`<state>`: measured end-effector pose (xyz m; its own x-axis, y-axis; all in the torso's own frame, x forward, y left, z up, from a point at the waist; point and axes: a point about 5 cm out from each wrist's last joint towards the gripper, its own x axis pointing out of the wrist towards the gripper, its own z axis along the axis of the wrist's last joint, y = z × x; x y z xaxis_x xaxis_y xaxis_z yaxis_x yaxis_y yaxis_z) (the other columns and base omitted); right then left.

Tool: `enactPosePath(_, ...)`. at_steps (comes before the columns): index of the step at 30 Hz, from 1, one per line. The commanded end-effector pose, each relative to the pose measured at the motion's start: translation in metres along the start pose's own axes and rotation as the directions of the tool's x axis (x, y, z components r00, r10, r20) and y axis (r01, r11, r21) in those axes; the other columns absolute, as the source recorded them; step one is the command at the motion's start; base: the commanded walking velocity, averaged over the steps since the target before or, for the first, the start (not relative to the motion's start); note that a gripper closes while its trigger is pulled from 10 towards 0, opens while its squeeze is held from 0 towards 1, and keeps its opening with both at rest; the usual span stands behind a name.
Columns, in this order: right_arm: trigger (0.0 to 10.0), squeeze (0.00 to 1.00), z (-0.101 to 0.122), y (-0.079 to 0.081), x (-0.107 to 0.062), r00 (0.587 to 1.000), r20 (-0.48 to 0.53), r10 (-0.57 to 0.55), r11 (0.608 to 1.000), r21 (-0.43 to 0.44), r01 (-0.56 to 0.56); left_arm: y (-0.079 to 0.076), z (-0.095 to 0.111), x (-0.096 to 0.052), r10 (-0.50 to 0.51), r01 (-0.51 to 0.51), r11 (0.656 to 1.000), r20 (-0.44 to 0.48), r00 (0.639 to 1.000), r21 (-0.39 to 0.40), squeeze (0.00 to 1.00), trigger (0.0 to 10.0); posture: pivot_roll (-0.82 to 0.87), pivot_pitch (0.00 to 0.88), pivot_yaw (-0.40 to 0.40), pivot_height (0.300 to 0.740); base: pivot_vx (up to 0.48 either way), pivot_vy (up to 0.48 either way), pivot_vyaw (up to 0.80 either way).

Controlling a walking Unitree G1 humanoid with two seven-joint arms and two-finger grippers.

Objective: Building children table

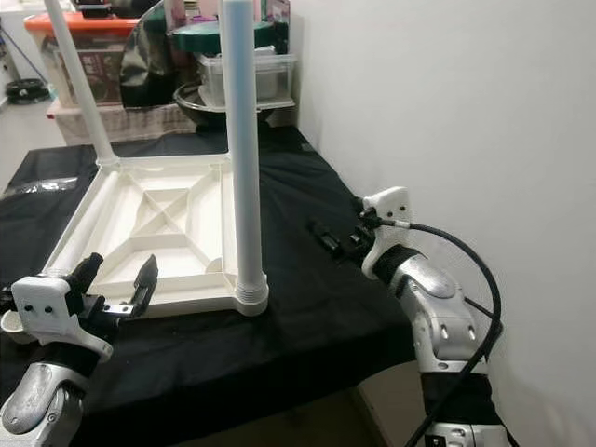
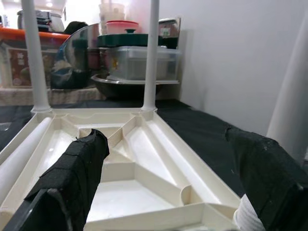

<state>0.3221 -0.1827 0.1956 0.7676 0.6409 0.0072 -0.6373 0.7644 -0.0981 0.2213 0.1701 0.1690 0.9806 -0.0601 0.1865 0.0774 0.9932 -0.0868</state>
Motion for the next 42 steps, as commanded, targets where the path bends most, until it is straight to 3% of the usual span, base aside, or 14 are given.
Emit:
enactPosePath(1, 10.0, 0.0, -0.001, 0.001, 0.006, 0.995, -0.028, 0.095, 0.994, -0.044, -0.097, -0.001, -0.003, 0.001, 0.001, -0.001, 1.0, -0.009, 1.0, 0.0, 0.0, 10.0, 0.02, 0.0, -0.067, 0.74, 0.0, 0.0, 0.0)
enactPosePath(3, 10.0, 0.0, -0.003, 0.0, 0.014, 0.982, -0.068, 0.175, 0.98, -0.082, -0.18, -0.002, -0.001, 0.002, 0.002, -0.002, 1.0, 0.002, 1.0, -0.004, 0.0, 10.0, 0.03, 0.0, -0.074, 0.74, 0.0, 0.0, 0.0)
enactPosePath(6, 10.0, 0.0, -0.001, 0.001, 0.023, 0.976, -0.077, 0.206, 0.971, -0.105, -0.213, -0.002, 0.0, 0.002, 0.002, -0.002, 1.0, 0.006, 1.0, -0.006, 0.0, 10.0, 0.04, 0.0, -0.084, 0.74, 0.0, 0.0, 0.0)
enactPosePath(13, 10.0, 0.0, 0.005, 0.005, 0.037, 0.97, -0.061, 0.235, 0.966, -0.095, -0.24, -0.003, 0.001, 0.002, 0.004, -0.004, 1.0, 0.015, 1.0, -0.006, 0.0, 10.0, 0.06, 0.0, -0.093, 0.74, 0.0, 0.0, 0.0)
enactPosePath(14, 10.0, 0.0, 0.004, 0.01, 0.046, 0.949, -0.049, 0.311, 0.946, -0.086, -0.314, -0.003, 0.002, 0.002, 0.001, -0.001, 1.0, 0.019, 1.0, -0.009, 0.0, 10.0, 0.06, 0.0, -0.095, 0.74, 0.0, 0.0, 0.0)
enactPosePath(18, 10.0, 0.0, 0.003, 0.013, 0.049, 0.939, -0.041, 0.342, 0.936, -0.08, -0.344, -0.004, 0.001, 0.002, -0.005, 0.005, 1.0, 0.019, 1.0, -0.01, 0.0, 10.0, 0.06, 0.0, -0.092, 0.74, 0.0, 0.0, 0.0)
enactPosePath(26, 10.0, 0.0, 0.003, 0.017, 0.061, 0.922, -0.024, 0.387, 0.92, -0.059, -0.388, -0.005, 0.001, 0.004, -0.018, 0.018, 1.0, 0.018, 1.0, -0.01, 0.0, 10.0, 0.08, 0.0, -0.097, 0.74, 0.0, 0.0, 0.0)
enactPosePath(31, 10.0, 0.0, 0.007, 0.02, 0.08, 0.935, 0.014, 0.355, 0.935, -0.011, -0.355, -0.006, 0.0, 0.005, -0.024, 0.025, 1.0, 0.021, 0.999, -0.011, 0.0, 10.0, 0.08, 0.0, -0.102, 0.74, 0.0, 0.0, 0.0)
enactPosePath(36, 10.0, 0.0, 0.008, 0.02, 0.083, 0.938, 0.019, 0.347, 0.938, -0.005, -0.347, -0.006, 0.0, 0.005, -0.025, 0.025, 1.0, 0.021, 0.999, -0.011, 0.0, 10.0, 0.08, 0.0, -0.102, 0.74, 0.0, 0.0, 0.0)
enactPosePath(37, 4.1, 0.0, 0.009, 0.019, 0.088, 0.946, 0.022, 0.322, 0.946, 0.018, -0.322, -0.007, 0.001, 0.005, -0.024, 0.025, 1.0, 0.022, 0.999, -0.011, 0.0, 10.0, 0.1, 0.0, -0.117, 0.74, 0.0, 0.0, 0.0)
enactPosePath(39, 4.1, 0.0, 0.009, 0.019, 0.088, 0.946, 0.022, 0.322, 0.946, 0.018, -0.322, -0.007, 0.001, 0.005, -0.024, 0.025, 1.0, 0.022, 0.999, -0.011, 0.0, 10.0, 0.1, 0.0, -0.117, 0.74, 0.0, 0.0, 0.0)
enactPosePath(40, 0.0, 0.0, 0.01, 0.017, 0.092, 0.952, 0.021, 0.304, 0.952, 0.039, -0.305, -0.007, 0.001, 0.005, -0.023, 0.023, 1.0, 0.022, 0.999, -0.011, 0.0, 10.0, 0.1, 0.0, -0.123, 0.74, 0.0, 0.0, 0.0)
enactPosePath(42, 0.0, 0.0, 0.009, 0.016, 0.095, 0.958, 0.011, 0.286, 0.956, 0.068, -0.286, -0.007, 0.001, 0.004, -0.021, 0.022, 1.0, 0.022, 1.0, -0.011, 0.0, 10.0, 0.1, 0.0, -0.126, 0.74, 0.0, 0.0, 0.0)
